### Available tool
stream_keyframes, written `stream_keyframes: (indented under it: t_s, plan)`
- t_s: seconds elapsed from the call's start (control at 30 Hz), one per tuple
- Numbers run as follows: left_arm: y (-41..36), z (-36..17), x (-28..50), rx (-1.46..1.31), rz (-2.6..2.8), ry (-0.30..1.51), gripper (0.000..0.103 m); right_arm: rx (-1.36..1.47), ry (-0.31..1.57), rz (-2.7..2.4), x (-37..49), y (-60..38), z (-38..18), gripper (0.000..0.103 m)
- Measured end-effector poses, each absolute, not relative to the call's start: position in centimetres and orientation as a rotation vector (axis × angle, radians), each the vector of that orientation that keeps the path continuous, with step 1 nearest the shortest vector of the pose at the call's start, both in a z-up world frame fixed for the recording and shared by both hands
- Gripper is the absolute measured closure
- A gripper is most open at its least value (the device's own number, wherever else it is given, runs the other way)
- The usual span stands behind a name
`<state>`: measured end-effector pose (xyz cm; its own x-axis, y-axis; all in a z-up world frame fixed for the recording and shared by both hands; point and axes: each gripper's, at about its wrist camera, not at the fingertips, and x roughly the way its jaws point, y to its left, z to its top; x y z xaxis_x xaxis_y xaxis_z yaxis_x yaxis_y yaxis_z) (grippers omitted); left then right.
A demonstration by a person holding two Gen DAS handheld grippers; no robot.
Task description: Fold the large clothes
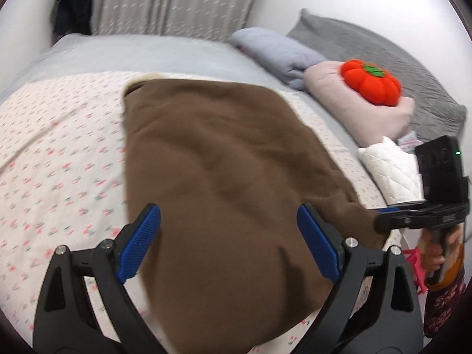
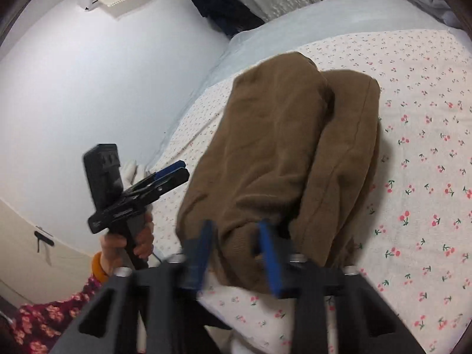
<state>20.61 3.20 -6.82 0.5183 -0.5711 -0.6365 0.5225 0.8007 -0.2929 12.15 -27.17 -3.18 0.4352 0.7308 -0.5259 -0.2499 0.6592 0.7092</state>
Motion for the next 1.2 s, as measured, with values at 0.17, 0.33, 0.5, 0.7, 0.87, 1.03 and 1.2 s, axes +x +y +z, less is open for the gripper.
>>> stream_keyframes:
  t_s: [0.17, 0.33, 0.5, 0.7, 0.87, 1.03, 1.2]
  plan:
    - [1.4, -9.1, 19.3, -0.01, -0.706, 0.747, 0.01, 0.646, 1.065, 0.483, 9.1, -28.4, -8.4, 0.086]
    - [-0.9, -9.0, 17.3, 0.191, -0.646, 0.688, 0.009, 0.569, 0.997, 0.495, 8.3, -28.5, -4.9, 0.077]
    - [-0.2, -8.4, 17.5, 0.123, -0.683, 0.697, 0.009, 0.462, 0.926, 0.472, 11.5, -27.8, 0.3, 0.039]
    - [-0.2, -8.3, 17.8, 0.099, -0.693, 0.715, 0.009, 0.458, 0.939, 0.442, 20.2, -27.2, 0.8, 0.038]
    - [-0.8, -8.2, 18.1, 0.137, -0.71, 0.722, 0.009, 0.523, 0.984, 0.452, 26.2, -26.3, -1.1, 0.039]
    - [-1.0, -7.8, 18.7, 0.143, -0.722, 0.721, 0.009, 0.442, 0.841, 0.516, 26.3, -24.2, 1.8, 0.089]
    - [-0.8, -7.0, 19.5, 0.0, -0.815, 0.71, 0.009, 0.543, 0.685, 0.521, 25.0, -26.8, 3.5, 0.093]
